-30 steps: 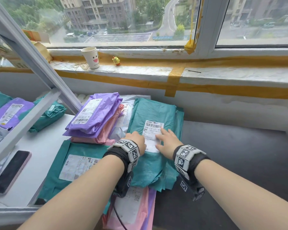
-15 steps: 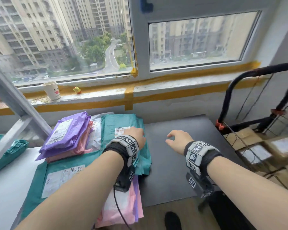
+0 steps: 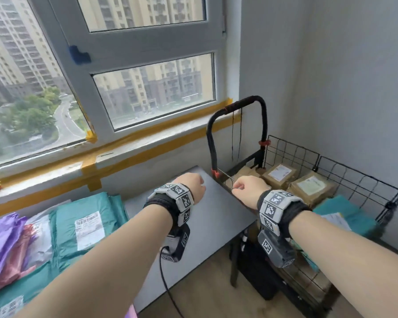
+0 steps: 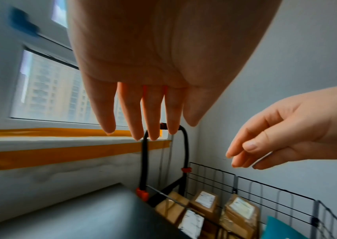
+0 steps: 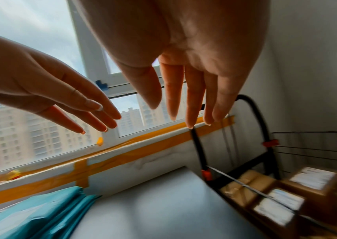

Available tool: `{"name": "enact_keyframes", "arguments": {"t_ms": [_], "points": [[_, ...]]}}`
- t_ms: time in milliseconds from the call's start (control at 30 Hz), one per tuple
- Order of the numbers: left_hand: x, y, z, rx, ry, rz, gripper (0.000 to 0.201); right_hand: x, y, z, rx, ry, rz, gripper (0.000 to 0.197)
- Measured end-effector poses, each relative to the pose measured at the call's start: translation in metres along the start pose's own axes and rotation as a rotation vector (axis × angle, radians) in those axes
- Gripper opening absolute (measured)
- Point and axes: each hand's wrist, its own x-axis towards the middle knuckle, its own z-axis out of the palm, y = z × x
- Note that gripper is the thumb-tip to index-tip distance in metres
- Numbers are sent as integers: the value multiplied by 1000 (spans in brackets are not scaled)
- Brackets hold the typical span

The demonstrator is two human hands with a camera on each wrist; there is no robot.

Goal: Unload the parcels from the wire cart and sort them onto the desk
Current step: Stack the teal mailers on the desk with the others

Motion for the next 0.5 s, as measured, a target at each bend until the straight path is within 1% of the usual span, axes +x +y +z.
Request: {"name": "enact_keyframes", "arguments": {"t_ms": [100,233,333,433,500], "points": [[20,53,7,36,-33,65,35,-4,54,-24,4,10,68,26],[48,134,24,46,-96,150,33,-11,142,-66,33,62,222,31],[66,190,38,16,-126,184,34,-13,207,-93,95,108,349,31],[79,238,53,21,-149,233,38,-12,263,-109,134,152,427,29],[88,264,63,36,-162,255,37,-12,291,-113,137,146,468,29]]}}
